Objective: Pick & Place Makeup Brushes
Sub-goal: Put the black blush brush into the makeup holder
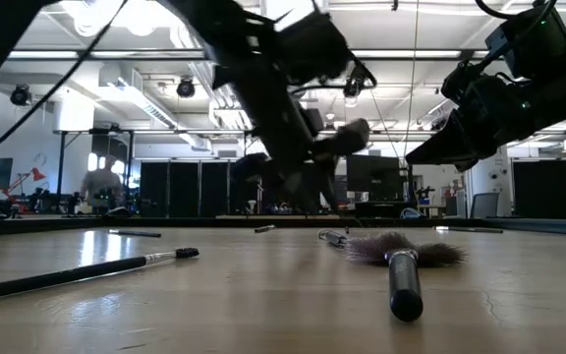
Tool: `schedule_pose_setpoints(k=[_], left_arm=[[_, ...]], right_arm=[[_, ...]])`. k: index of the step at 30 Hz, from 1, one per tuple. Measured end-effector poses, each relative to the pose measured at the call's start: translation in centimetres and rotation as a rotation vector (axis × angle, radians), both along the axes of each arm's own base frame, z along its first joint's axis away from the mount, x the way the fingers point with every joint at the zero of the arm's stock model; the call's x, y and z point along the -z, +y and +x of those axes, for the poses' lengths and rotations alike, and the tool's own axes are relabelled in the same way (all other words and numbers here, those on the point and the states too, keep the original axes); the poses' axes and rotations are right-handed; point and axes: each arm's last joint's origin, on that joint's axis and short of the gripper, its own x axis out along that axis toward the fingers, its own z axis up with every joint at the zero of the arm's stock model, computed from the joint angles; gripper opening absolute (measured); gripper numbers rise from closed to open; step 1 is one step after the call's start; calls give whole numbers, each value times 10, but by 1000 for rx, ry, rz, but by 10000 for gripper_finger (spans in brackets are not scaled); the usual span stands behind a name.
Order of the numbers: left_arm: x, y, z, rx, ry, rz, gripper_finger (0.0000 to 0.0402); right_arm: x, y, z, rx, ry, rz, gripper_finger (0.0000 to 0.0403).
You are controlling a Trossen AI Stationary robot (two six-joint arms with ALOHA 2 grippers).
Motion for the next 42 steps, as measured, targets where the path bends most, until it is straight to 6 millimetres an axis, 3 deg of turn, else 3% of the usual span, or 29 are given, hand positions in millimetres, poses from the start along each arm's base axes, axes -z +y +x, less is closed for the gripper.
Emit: schedule_pose_setpoints(k=[6, 15, 19, 24, 29, 34, 42], left_arm=[[5, 6, 24, -51, 92, -9, 145], [22, 14, 28, -107, 160, -22, 140], [28, 15, 24, -101, 195, -24, 102], [31, 16, 19, -61, 238, 13, 13], [10, 13, 2, -25, 335, 88, 3], [-45, 4, -18, -17, 279, 197, 1], [-103, -34, -77, 177, 171, 276, 0]], right_arm=[[1, 0, 0, -3, 2, 1, 8], [4, 0, -3, -8, 15, 0, 8], [5, 0, -3, -11, 18, -2, 8], [5, 0, -4, -11, 20, -2, 8], [5, 0, -4, -11, 20, -2, 8], [5, 0, -4, -11, 14, -3, 8], [5, 0, -3, -6, 11, -5, 8]])
